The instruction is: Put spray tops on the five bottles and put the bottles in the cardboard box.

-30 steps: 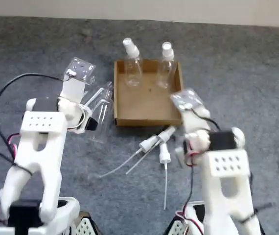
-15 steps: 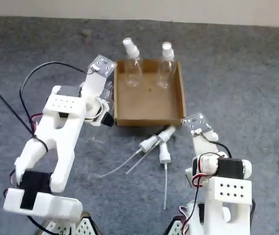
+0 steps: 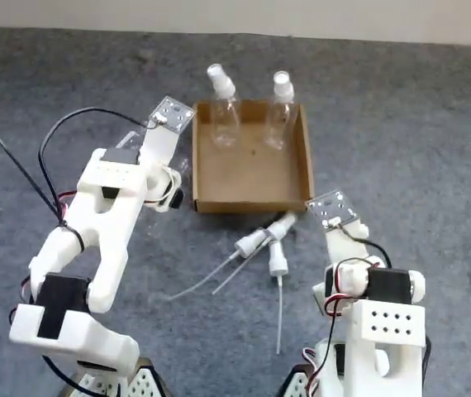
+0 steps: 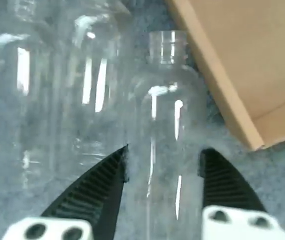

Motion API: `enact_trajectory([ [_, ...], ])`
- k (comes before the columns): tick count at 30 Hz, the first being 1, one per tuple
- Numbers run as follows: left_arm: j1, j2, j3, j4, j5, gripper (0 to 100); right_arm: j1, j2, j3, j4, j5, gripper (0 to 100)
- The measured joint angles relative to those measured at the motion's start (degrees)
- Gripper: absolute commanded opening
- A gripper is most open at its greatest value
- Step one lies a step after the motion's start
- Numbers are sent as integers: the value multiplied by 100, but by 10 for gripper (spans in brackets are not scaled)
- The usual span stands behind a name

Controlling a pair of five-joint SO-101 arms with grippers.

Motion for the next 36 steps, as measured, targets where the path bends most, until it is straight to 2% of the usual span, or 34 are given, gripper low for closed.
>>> enact_trajectory([
  [4, 18, -132, 0, 79, 9, 98, 255, 0, 0, 0, 0, 275],
  [8, -18, -624, 9, 554, -9, 104, 826, 0, 0, 0, 53, 275],
  [14, 0, -1073, 35, 774, -18, 229, 1327, 0, 0, -105, 53, 275],
  [21, 0, -1081, 35, 791, -18, 223, 1582, 0, 0, -105, 352, 275],
  [26, -9, -457, 35, 765, -18, 211, 1785, 0, 0, -105, 369, 275],
  [31, -35, 176, 35, 598, 0, 166, 1820, 0, 0, -105, 369, 275],
  [36, -79, 273, 35, 589, 9, 106, 1820, 0, 0, -105, 369, 275],
])
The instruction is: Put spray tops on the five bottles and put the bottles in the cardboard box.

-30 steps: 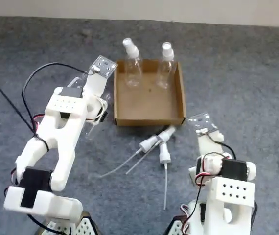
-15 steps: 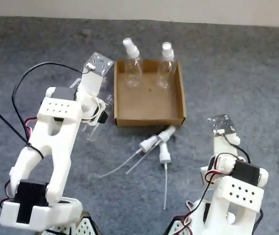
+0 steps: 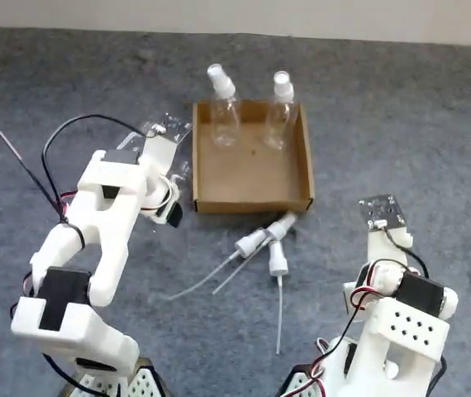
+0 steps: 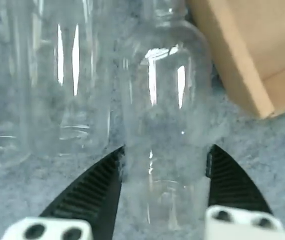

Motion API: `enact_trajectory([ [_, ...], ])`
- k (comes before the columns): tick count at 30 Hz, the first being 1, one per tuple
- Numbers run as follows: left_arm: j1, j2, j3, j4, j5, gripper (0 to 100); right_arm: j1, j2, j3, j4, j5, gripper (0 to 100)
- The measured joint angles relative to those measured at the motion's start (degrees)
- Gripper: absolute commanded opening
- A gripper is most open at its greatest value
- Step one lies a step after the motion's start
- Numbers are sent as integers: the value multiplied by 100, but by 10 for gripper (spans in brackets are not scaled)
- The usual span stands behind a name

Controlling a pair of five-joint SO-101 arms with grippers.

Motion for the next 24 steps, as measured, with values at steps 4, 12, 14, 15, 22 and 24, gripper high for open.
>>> enact_trajectory([
  [4, -141, -79, -26, 229, 0, 80, 0, 0, 0, 0, 0, 275],
  [12, -404, -826, 352, 738, -273, 150, 369, 0, 0, 0, 404, 275],
  [14, -413, -1108, 563, 738, -352, 208, 475, 0, 0, 0, 466, 275],
  [15, -413, -1231, 580, 738, -360, 227, 484, 0, 0, 0, 484, 275],
  [22, -422, -1635, 149, 765, -352, 238, 545, 0, 0, 0, 501, 275],
  [24, -422, -1530, -97, 765, -352, 238, 545, 0, 0, 0, 501, 275],
])
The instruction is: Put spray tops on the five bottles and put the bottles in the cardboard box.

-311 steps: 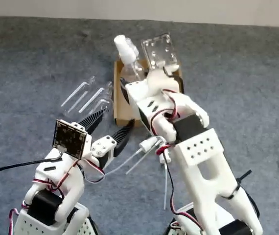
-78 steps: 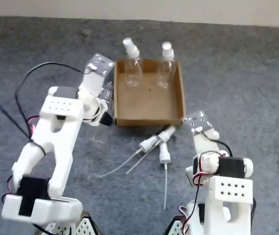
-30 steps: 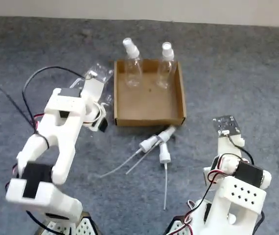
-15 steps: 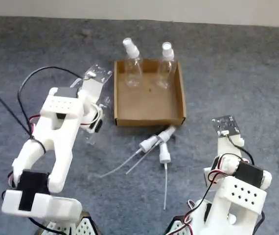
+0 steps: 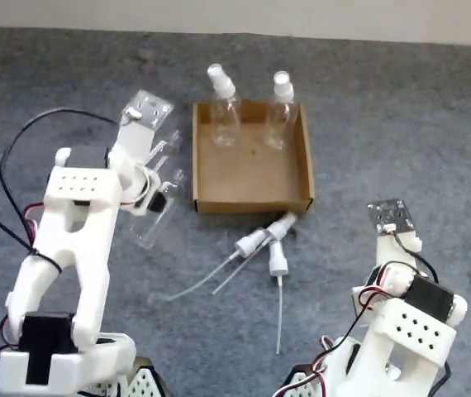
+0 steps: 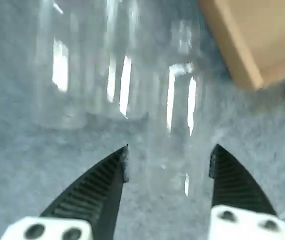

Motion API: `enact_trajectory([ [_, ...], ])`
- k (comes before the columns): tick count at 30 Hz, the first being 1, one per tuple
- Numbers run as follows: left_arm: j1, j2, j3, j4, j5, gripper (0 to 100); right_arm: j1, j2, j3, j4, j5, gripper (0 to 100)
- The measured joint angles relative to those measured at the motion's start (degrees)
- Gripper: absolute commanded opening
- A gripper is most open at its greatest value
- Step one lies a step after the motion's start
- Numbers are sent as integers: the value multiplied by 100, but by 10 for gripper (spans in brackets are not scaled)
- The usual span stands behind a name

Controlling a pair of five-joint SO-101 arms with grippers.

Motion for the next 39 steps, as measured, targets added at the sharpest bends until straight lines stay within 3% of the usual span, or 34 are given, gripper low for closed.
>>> enact_trajectory([
  [9, 220, 1600, -343, 0, -35, 230, 0, 0, 0, 0, 0, 275],
  [19, 167, 2356, -334, 0, -35, 66, 0, 0, 0, 0, 0, 275],
  [24, 158, 1670, 299, -18, -44, 29, 0, 0, 0, 0, 0, 275],
  [32, 211, -985, 1178, 492, 26, 28, 62, 273, -316, -167, 0, 275],
  [36, 897, -2119, 1081, 1134, 105, 27, 193, 1257, -1073, -211, 0, 275],
  [39, 1732, -2268, 624, 1398, 545, 27, 352, 2286, -1864, -211, 0, 275],
])
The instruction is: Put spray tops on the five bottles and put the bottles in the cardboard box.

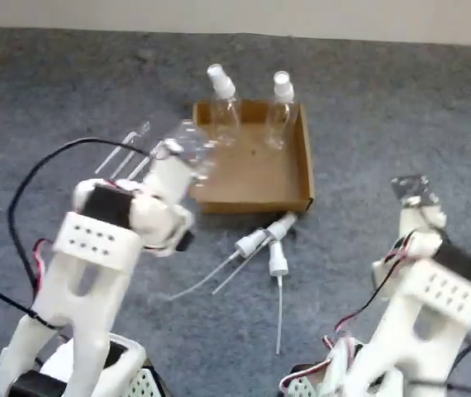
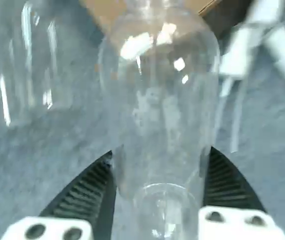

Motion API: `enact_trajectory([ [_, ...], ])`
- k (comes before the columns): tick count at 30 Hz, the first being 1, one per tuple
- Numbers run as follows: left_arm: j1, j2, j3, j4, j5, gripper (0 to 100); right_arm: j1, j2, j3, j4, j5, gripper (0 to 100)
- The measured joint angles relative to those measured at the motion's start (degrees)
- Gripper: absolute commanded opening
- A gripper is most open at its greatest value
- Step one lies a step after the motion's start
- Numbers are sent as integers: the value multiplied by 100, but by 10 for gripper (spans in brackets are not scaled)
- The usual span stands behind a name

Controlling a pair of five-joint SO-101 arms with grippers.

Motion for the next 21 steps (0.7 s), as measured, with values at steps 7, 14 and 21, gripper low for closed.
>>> enact_trajectory([
  [7, 2022, 1574, -1521, -290, 756, 27, 738, 2084, -1987, -9, 0, 275],
  [14, 3235, 4554, -3666, -879, 1723, 31, 1116, 3112, -2989, -9, 0, 275],
  [21, 3367, 7121, -6198, -923, 2831, 175, 1134, 3253, -3086, -9, 0, 275],
])
